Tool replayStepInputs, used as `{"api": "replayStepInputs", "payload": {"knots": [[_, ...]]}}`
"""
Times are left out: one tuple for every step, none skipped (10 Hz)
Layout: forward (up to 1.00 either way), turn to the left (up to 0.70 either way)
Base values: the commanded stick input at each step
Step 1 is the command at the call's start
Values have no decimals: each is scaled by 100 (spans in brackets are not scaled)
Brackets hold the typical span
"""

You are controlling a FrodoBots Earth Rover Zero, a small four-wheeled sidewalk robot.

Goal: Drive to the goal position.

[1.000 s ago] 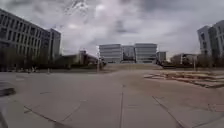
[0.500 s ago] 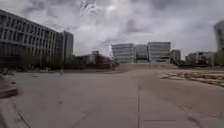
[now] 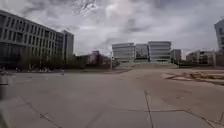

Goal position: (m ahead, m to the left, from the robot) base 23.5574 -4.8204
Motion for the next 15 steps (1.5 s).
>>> {"api": "replayStepInputs", "payload": {"knots": [[100,0],[100,0],[100,0],[100,0],[100,0],[100,0],[100,0],[100,0],[100,0],[100,0],[100,0],[100,0],[100,0],[100,-7],[100,-3]]}}
